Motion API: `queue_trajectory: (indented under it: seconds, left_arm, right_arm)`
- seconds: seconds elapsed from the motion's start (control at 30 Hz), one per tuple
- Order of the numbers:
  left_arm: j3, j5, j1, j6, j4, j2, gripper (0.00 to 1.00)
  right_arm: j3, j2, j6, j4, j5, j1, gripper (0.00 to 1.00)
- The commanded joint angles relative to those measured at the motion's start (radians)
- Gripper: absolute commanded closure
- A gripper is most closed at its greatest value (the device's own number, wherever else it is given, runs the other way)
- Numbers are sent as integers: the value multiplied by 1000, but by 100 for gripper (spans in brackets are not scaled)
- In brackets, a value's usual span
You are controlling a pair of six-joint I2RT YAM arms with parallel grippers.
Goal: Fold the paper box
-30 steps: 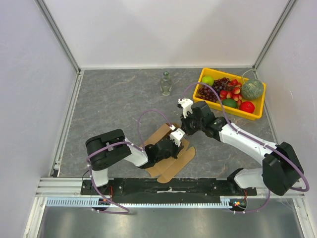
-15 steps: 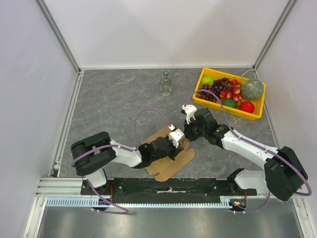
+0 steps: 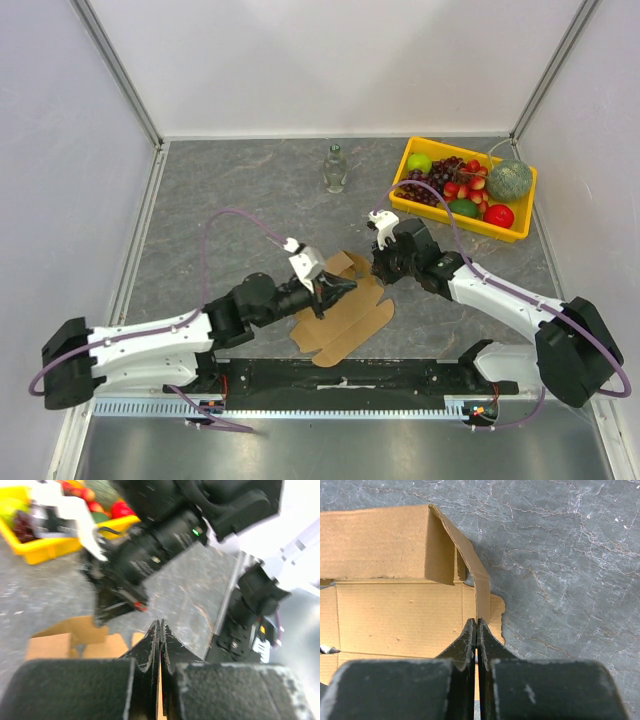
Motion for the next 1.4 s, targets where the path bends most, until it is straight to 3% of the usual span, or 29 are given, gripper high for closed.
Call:
queue_trajectory:
  seconds: [0.0, 0.2, 0.47, 0.83, 1.37]
  left_arm:
    - [0, -304, 24, 9, -203, -102, 98]
    - [-23, -236, 216, -51, -255, -35, 98]
    - [-37, -288, 239, 7, -170, 66, 98]
    - [-30, -152, 264, 38, -34, 208, 97]
    - [-58, -115, 264, 38, -7, 221, 97]
  right_arm:
    - [-5, -24, -5, 20, -1, -1, 100]
    - [-7, -24, -2, 22, -11, 1, 100]
    - [-16, -32, 6, 28, -34, 2, 100]
    - [-39, -42, 15, 46, -67, 2, 100]
    - [-58, -56, 58, 95, -163, 1, 98]
